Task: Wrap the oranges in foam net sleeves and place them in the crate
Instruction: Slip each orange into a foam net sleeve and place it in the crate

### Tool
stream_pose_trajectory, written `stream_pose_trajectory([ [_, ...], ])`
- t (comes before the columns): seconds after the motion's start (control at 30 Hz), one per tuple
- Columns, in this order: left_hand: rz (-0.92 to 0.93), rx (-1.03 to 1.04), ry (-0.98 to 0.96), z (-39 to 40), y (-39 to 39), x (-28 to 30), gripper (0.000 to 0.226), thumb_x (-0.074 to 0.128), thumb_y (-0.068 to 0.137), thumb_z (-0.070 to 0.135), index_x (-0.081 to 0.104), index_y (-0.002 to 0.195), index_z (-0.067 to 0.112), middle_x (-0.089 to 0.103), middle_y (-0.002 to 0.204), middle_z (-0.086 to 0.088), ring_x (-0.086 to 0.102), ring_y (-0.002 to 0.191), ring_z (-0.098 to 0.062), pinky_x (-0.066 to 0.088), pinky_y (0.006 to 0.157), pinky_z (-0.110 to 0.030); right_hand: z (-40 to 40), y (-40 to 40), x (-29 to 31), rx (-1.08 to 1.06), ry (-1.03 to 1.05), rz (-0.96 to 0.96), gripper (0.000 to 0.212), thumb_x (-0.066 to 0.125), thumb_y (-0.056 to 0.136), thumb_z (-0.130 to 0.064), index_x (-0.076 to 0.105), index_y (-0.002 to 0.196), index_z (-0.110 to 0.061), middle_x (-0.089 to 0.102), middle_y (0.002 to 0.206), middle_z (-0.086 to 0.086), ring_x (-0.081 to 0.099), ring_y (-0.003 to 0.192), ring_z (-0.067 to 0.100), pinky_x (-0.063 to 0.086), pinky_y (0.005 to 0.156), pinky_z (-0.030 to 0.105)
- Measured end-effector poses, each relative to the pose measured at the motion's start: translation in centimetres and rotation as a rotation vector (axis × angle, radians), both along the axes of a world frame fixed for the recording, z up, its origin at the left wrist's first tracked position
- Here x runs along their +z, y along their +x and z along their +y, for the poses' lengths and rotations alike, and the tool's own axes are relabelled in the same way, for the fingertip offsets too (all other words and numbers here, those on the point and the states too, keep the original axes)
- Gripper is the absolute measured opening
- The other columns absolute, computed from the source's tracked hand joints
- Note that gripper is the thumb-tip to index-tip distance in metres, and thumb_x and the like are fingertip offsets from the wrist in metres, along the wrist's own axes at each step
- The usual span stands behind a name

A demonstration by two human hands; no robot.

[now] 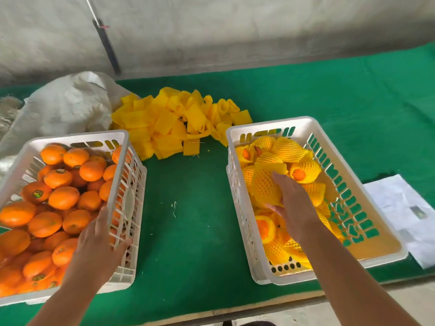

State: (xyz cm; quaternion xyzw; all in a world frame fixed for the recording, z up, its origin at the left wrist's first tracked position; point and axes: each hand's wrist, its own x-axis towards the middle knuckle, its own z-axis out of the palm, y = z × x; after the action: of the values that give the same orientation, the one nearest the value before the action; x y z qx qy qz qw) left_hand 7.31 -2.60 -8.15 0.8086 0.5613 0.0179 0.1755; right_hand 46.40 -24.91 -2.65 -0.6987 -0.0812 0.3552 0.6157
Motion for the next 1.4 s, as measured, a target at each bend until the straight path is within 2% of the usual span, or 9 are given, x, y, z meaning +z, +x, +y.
stream_pose_trajectory([
  [0.1,-0.058,-0.005,0.01,0.1,0.4,-0.1,0.115,0.079,0.092,0.028,-0.01,0.165,0.038,0.041,0.16,-0.02,0.053,0.137,-0.046,0.051,0.101,-0.07,0.1,1.8,-1.1,-0.134,-0.072,0.016,0.063,0.075,0.086,-0.063,0.061,0.14,-0.035,0.063,0.119,-0.016,0.062,0.107,0.013,0.064,0.082,0.039],
  [0.2,-0.111,-0.006,0.0,0.2,-0.1,-0.7,0.115,0.078,0.093,0.024,-0.009,0.164,0.048,0.05,0.153,-0.023,0.067,0.119,-0.044,0.064,0.078,-0.061,-0.1,3.3,-2.2,-0.162,-0.113,-0.025,0.065,0.079,0.082,-0.063,0.057,0.139,-0.04,0.062,0.115,-0.018,0.061,0.101,0.012,0.06,0.087,0.043],
  [0.3,-0.161,-0.022,-0.011,0.8,-0.5,-1.4,0.12,0.081,0.09,0.022,-0.01,0.154,0.065,0.065,0.119,-0.018,0.072,0.061,-0.02,0.056,0.036,-0.031,-0.6,4.6,-3.5,-0.202,-0.215,-0.113,0.08,0.082,0.077,-0.068,0.053,0.146,-0.04,0.053,0.127,-0.013,0.053,0.113,0.019,0.051,0.088,0.043],
  [0.4,-0.189,-0.018,-0.039,1.1,-0.6,-1.5,0.119,0.083,0.088,0.02,-0.01,0.141,0.072,0.063,0.101,-0.008,0.066,0.047,-0.016,0.049,0.031,-0.024,-1.2,5.5,-4.6,-0.212,-0.276,-0.191,0.085,0.086,0.074,-0.066,0.054,0.147,-0.036,0.051,0.125,-0.01,0.053,0.113,0.021,0.053,0.085,0.041],
  [0.53,-0.189,0.01,-0.061,0.6,-0.3,-0.9,0.118,0.08,0.09,0.019,-0.009,0.142,0.075,0.062,0.104,-0.006,0.07,0.051,-0.018,0.052,0.033,-0.029,-2.1,6.3,-5.6,-0.164,-0.339,-0.244,0.08,0.084,0.08,-0.062,0.055,0.149,-0.032,0.051,0.125,-0.006,0.053,0.112,0.023,0.053,0.087,0.043],
  [0.73,-0.166,0.014,-0.069,0.1,-0.2,-0.4,0.107,0.077,0.094,0.016,-0.001,0.158,0.053,0.066,0.129,-0.02,0.071,0.065,-0.019,0.054,0.035,-0.029,-2.6,5.7,-4.0,-0.217,-0.355,-0.246,0.054,0.069,0.096,-0.056,0.063,0.143,-0.031,0.061,0.12,-0.006,0.062,0.096,0.024,0.062,0.088,0.047],
  [1.03,-0.181,-0.002,-0.043,-0.1,-0.1,0.0,0.106,0.073,0.096,0.019,-0.005,0.157,0.057,0.064,0.136,-0.016,0.07,0.07,-0.015,0.058,0.039,-0.031,1.9,-4.7,-0.4,0.006,-0.314,-0.834,0.04,0.065,0.102,-0.042,0.062,0.139,-0.026,0.062,0.144,-0.002,0.057,0.131,0.022,0.052,0.105,0.043],
  [1.27,-0.157,0.015,-0.052,-0.2,0.0,0.4,0.1,0.067,0.098,0.029,-0.009,0.157,0.057,0.067,0.135,-0.011,0.073,0.077,-0.017,0.063,0.048,-0.037,6.7,-7.9,-1.3,0.264,-0.325,-0.853,0.046,0.065,0.103,-0.041,0.055,0.146,-0.029,0.054,0.156,-0.005,0.047,0.145,0.018,0.041,0.117,0.04],
  [1.4,-0.232,0.05,-0.073,-0.6,-0.1,1.2,0.084,0.06,0.1,0.051,-0.002,0.156,0.06,0.061,0.148,-0.003,0.075,0.099,-0.023,0.067,0.063,-0.044,7.8,-8.0,-2.0,0.289,-0.35,-0.899,0.043,0.066,0.102,-0.037,0.059,0.143,-0.026,0.058,0.152,-0.001,0.05,0.144,0.023,0.042,0.115,0.044],
])
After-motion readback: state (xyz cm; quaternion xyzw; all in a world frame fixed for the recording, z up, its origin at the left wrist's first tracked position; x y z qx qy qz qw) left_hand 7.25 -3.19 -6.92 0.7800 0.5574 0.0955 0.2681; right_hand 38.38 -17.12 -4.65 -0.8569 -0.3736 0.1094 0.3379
